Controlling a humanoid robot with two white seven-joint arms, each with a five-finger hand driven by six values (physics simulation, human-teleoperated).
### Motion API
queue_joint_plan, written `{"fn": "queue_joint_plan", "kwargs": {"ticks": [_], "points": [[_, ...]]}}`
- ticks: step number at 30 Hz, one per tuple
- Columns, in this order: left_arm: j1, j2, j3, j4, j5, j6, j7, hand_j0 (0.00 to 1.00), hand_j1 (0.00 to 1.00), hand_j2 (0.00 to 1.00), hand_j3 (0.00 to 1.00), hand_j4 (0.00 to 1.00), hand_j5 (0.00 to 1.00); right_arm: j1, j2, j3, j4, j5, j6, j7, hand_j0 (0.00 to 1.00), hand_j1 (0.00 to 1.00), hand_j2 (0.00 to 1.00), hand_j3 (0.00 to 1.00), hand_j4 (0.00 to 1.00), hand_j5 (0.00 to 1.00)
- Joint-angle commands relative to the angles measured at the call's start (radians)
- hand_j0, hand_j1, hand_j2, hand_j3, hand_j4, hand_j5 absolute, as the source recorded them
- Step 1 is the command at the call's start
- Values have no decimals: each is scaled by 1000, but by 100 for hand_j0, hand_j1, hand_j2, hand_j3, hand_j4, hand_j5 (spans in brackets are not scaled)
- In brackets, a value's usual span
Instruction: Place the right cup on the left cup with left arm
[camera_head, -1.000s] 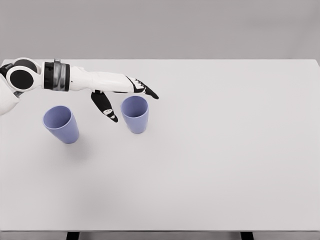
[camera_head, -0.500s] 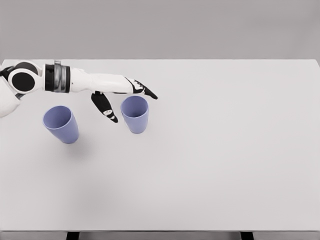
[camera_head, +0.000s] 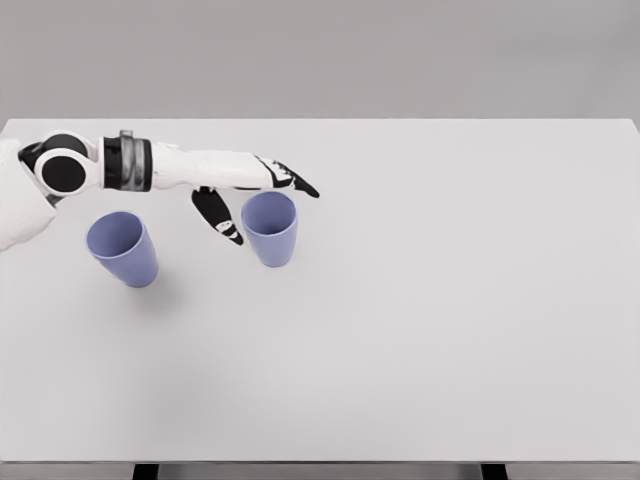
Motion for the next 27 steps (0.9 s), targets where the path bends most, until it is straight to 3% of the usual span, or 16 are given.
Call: {"fn": "queue_joint_plan", "kwargs": {"ticks": [1,16,18,22,27], "points": [[2,-3,2,1,6,2,1,100,100,100,100,100,100,0,0,0,0,1,0,0,100,100,100,100,100,100],[18,-20,3,6,-17,2,1,100,100,100,100,100,100,0,0,0,0,1,0,0,100,100,100,100,100,100],[18,-20,3,6,-17,2,1,95,95,95,95,95,95,0,0,0,0,1,0,0,100,100,100,100,100,100],[26,-19,3,6,-17,2,1,72,72,72,72,72,72,0,0,0,0,1,0,0,100,100,100,100,100,100],[34,-16,3,7,-23,2,0,66,66,66,66,66,66,0,0,0,0,1,0,0,100,100,100,100,100,100]]}}
